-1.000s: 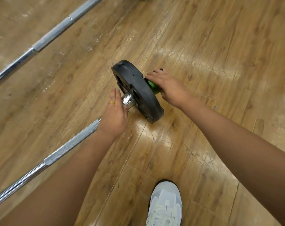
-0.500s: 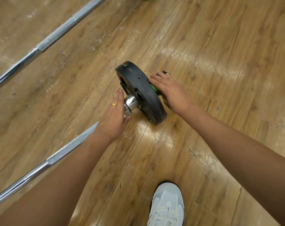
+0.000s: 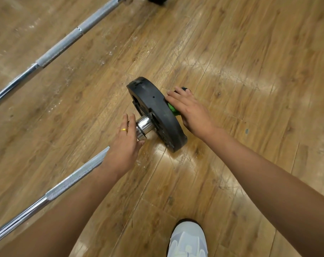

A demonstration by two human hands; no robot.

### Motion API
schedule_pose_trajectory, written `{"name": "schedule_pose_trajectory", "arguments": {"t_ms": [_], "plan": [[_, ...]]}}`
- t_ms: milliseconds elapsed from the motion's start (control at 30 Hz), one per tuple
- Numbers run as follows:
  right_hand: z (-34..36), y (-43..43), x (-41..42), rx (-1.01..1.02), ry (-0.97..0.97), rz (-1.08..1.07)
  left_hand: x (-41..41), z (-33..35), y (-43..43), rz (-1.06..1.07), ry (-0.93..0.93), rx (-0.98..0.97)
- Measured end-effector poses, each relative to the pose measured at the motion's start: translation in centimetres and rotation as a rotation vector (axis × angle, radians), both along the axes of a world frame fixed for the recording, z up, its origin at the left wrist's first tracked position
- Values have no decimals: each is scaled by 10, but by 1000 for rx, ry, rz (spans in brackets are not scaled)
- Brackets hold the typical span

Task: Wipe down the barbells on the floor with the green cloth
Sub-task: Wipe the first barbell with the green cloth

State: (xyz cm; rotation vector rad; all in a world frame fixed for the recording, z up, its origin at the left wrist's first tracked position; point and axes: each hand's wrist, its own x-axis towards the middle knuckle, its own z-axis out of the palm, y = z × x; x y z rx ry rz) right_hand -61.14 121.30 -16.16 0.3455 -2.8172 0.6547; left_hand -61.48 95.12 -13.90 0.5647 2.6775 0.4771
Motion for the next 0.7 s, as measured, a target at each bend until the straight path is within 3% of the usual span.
{"name": "schedule_pose_trajectory", "arguments": {"t_ms": [233,433,567,700], "plan": [[8,13,-16,-56,-68,-131,-12,3,-2,-70,-4,-5],[5,-3,-13,51,-27,98,-22,4,-6,-96,-13,5],[4,-3,-15,-19,-26,-111,-21,5,-6,-110,16,-2],[0,-11,9,-38,-36,-45,-15,4,-4,-81,22,23]]}}
